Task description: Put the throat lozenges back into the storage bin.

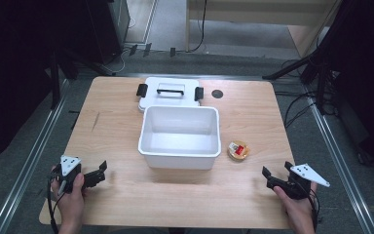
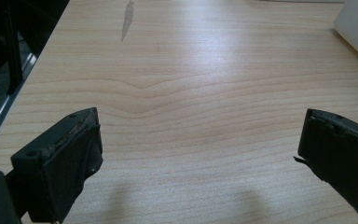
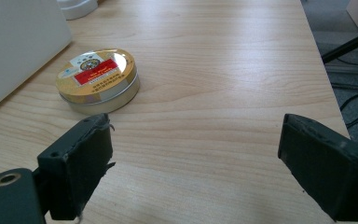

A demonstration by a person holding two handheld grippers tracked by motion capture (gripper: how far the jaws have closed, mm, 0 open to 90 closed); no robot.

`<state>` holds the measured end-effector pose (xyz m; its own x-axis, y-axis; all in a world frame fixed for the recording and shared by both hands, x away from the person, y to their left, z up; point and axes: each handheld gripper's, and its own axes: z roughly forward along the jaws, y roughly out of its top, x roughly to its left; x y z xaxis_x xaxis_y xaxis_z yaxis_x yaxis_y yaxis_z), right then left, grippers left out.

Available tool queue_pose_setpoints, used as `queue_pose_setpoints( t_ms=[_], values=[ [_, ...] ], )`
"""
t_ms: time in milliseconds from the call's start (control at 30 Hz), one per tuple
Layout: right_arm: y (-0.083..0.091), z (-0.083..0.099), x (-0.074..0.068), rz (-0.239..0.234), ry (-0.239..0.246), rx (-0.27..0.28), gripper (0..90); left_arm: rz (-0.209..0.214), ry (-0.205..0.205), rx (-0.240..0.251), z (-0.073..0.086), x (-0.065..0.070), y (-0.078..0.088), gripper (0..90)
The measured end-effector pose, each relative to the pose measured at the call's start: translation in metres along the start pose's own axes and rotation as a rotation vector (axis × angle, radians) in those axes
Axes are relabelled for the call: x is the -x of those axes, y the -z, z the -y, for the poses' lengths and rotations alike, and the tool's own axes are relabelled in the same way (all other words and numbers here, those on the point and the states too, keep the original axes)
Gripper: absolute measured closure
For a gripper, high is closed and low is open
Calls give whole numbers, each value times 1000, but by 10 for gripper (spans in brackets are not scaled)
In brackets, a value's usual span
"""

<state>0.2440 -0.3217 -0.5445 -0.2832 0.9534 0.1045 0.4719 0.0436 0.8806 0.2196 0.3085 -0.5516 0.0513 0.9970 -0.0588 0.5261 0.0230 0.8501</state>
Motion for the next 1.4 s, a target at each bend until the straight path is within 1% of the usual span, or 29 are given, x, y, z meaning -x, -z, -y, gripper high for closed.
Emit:
queue_pose_setpoints(
  t_ms=[67,167,300,367,400,433,467,567,767,867,900,933,967,1000,1033,1100,1133,1167,1367,1400],
  values=[
    [0,-1,0,-3,-6,-6,102,0,-1,-1,0,0,0,2],
    [-1,-1,0,-5,-1,-28,112,-1,-3,-1,0,0,0,1],
    [-4,-4,-3,-7,36,-69,116,-2,-10,0,0,1,0,1],
    [-5,-7,-6,-14,70,-90,117,-1,-13,-1,0,0,1,1],
    [-5,-7,-6,-14,70,-90,117,-1,-13,-1,0,0,1,2],
    [-6,-12,-10,-14,100,-112,117,0,-14,-2,0,0,1,1],
    [-6,-13,-10,-15,107,-116,117,0,-13,-2,0,0,0,1],
    [-7,-24,-15,-17,152,-140,118,2,-9,-2,0,0,0,1],
    [-8,-49,-22,-33,217,-176,121,8,-6,-1,0,0,0,1],
    [-10,-61,-26,-38,256,-207,123,9,-5,-2,0,0,0,1],
    [-11,-65,-28,-37,265,-223,124,9,-5,-1,0,0,0,1],
    [-11,-65,-28,-37,265,-223,124,9,-5,-1,0,0,0,2],
    [-12,-69,-29,-35,280,-234,125,10,-6,-1,0,0,0,2],
    [-14,-77,-32,-41,306,-258,126,9,-6,-1,0,0,0,1],
    [-15,-81,-34,-49,323,-271,126,10,-6,-1,0,0,0,2],
    [-17,-88,-38,-54,349,-297,126,11,-7,-2,0,0,0,2],
    [-17,-88,-38,-54,349,-297,126,11,-7,-2,0,0,0,2],
    [-20,-95,-41,-60,379,-327,126,11,-8,-4,0,0,0,1],
    [-33,-111,-53,-85,459,-445,126,15,-9,-8,0,-1,0,1],
    [-34,-113,-55,-83,469,-459,126,14,-9,-8,0,-1,0,1]
  ],
)
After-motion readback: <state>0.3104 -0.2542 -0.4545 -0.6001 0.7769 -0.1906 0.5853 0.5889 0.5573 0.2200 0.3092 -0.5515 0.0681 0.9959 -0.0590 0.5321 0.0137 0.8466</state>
